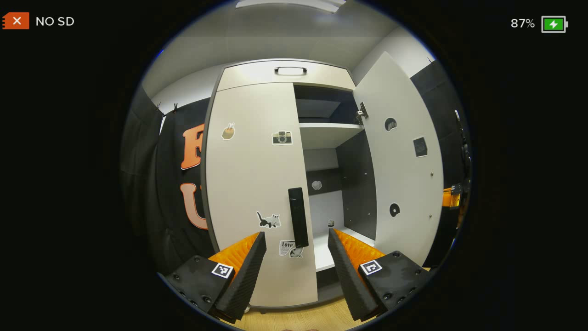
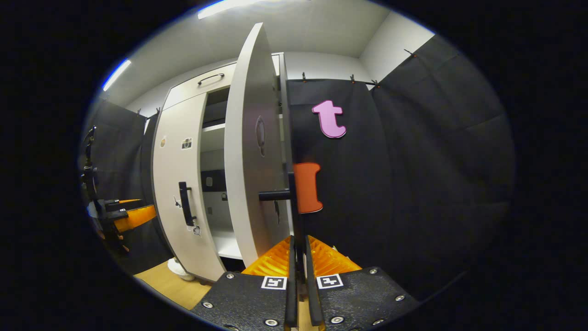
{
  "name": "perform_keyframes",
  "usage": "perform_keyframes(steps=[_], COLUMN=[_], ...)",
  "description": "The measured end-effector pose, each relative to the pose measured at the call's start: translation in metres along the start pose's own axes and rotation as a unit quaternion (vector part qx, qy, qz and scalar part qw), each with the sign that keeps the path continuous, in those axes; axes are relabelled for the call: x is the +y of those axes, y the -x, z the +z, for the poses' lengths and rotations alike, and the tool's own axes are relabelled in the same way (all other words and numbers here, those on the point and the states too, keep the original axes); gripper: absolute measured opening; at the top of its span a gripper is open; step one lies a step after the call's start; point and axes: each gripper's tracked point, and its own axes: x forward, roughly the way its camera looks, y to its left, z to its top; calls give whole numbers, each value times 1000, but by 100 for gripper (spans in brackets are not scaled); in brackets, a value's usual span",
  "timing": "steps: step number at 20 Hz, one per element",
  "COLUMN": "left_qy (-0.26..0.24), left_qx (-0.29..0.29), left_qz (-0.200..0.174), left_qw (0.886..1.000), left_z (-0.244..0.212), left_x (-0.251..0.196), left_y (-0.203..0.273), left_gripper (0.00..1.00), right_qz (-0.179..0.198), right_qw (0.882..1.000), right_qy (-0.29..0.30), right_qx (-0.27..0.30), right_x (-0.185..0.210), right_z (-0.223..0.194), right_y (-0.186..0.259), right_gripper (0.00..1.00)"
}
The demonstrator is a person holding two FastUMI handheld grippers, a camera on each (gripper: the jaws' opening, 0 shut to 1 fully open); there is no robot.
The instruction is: Open the right door of the double-door shoe cabinet with the right hand, and open the left door with the left hand.
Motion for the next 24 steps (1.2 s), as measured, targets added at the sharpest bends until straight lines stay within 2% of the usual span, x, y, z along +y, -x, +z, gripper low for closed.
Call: perform_keyframes(steps=[2,4,7,8,9,10,11,15,18,20,21,22,24], left_qy=[-1,22,35,31,28,26,28,42,31,33,37,37,31], left_qx=[11,30,46,49,51,53,57,80,77,95,103,110,119], left_qz=[5,2,-10,-9,-6,-4,-3,-17,-9,1,4,10,37], left_qw=[1000,999,998,998,998,998,998,996,997,995,994,993,992], left_z=[-2,-8,-13,-15,-18,-19,-21,-30,-26,-32,-37,-41,-48], left_x=[-2,-4,-9,-8,-6,-6,-6,-10,-6,-7,-8,-6,3], left_y=[-15,-31,-52,-57,-63,-68,-73,-91,-105,-113,-119,-126,-136], left_gripper=[82,82,82,78,82,82,82,82,82,82,82,82,82], right_qz=[13,7,23,19,20,27,33,57,63,56,51,48,45], right_qw=[1000,999,999,999,999,999,999,997,996,997,996,996,996], right_qy=[6,38,23,21,17,8,0,-30,-19,-4,6,13,22], right_qx=[5,-6,-11,-15,-19,-20,-21,-43,-56,-61,-66,-68,-71], right_x=[12,-2,0,-4,-7,-6,-5,-4,-6,-8,-10,-11,-11], right_z=[-4,1,1,3,4,4,6,18,24,23,25,25,24], right_y=[1,-2,-2,0,-1,2,3,13,17,18,18,16,18], right_gripper=[10,10,10,12,17,14,30,49,54,56,65,61,67])
